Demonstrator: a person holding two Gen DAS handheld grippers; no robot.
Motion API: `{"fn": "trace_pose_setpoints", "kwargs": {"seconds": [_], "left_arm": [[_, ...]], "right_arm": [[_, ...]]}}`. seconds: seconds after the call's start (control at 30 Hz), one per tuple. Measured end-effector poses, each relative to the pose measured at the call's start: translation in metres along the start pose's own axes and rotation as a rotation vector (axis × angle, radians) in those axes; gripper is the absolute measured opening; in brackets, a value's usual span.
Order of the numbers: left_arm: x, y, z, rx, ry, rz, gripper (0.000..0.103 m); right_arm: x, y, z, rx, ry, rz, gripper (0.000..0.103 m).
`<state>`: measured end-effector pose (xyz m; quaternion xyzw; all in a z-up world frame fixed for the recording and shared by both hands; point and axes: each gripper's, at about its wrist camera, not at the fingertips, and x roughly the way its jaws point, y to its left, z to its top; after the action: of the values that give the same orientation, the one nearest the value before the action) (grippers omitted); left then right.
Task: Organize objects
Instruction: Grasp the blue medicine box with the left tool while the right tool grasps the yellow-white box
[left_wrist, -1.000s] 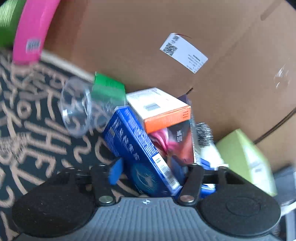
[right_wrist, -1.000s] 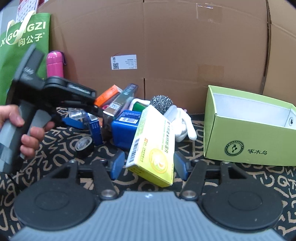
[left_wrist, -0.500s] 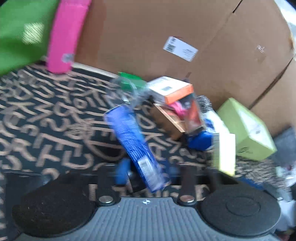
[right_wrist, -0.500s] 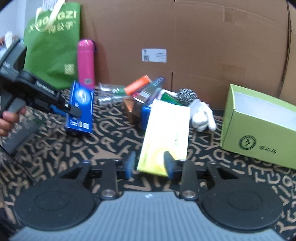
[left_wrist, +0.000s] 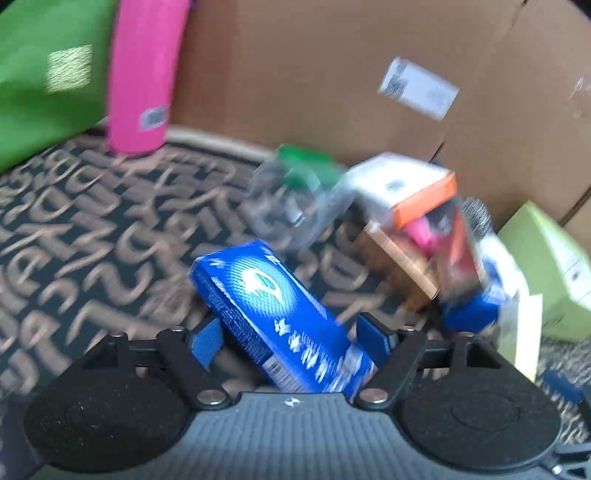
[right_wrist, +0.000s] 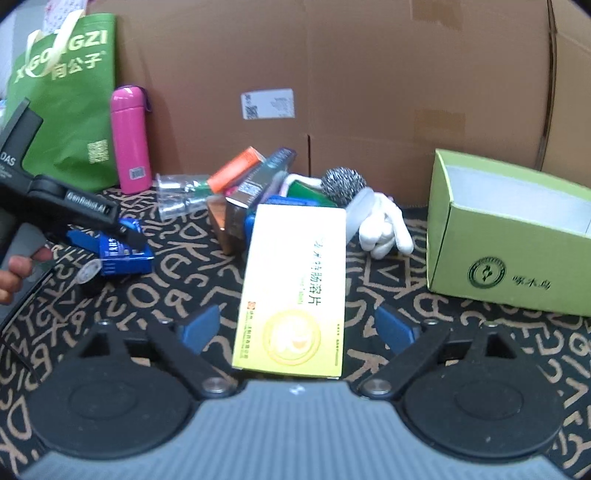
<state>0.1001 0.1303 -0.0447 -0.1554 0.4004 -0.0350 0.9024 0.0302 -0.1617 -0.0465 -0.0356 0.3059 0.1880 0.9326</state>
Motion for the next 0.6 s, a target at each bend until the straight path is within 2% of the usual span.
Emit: {"fn": "trace_pose_setpoints", "kwargs": {"seconds": [0.03,0.07,0.1,0.17,0.27,0.3,0.33,0.4,0.43,0.47,0.5,0.57,0.6], "left_arm": [[0.007,-0.004,0.004,0.030,0.030,-0.062,0.045],[0.015,-0.009,0.006,0.052,0.071,-0.145,0.038],[0.023,-0.016,0.008,0.076,0.121,-0.231,0.034],[0.032,-0.034,0.005,0.169,0.181,-0.339,0.036],[0.026,-0.048,0.007,0.268,0.177,-0.289,0.037],[0.023,-0.046,0.008,0.260,0.169,-0.264,0.046],[0.019,-0.042,0.009,0.244,0.159,-0.222,0.061],[0.007,-0.029,0.008,0.219,0.108,-0.084,0.072],[0.002,-0.025,0.007,0.224,0.083,-0.026,0.072],[-0.005,-0.020,0.005,0.241,0.058,0.044,0.072],[-0.010,-0.013,0.004,0.243,0.042,0.080,0.073],[-0.019,-0.005,0.008,0.218,0.039,0.129,0.073],[-0.022,-0.005,0.009,0.202,0.038,0.128,0.073]], "right_arm": [[0.003,-0.001,0.000,0.009,0.009,0.000,0.082],[0.005,-0.003,0.000,0.018,0.019,0.019,0.066],[0.005,-0.005,-0.001,0.036,0.031,0.037,0.065],[0.001,-0.006,-0.002,0.030,0.047,0.048,0.066],[-0.009,-0.002,-0.007,-0.006,0.075,0.044,0.066],[-0.012,-0.002,-0.009,-0.011,0.082,0.043,0.065],[-0.013,-0.002,-0.009,-0.010,0.081,0.040,0.065],[-0.015,-0.002,-0.007,-0.008,0.060,0.024,0.068],[-0.014,-0.003,-0.004,-0.008,0.053,0.014,0.075],[-0.014,-0.002,-0.002,-0.011,0.041,0.004,0.078],[-0.012,-0.002,0.000,-0.016,0.036,-0.002,0.079],[-0.008,0.000,0.001,-0.026,0.034,-0.001,0.080],[-0.007,0.002,0.001,-0.024,0.033,0.002,0.081]]}}
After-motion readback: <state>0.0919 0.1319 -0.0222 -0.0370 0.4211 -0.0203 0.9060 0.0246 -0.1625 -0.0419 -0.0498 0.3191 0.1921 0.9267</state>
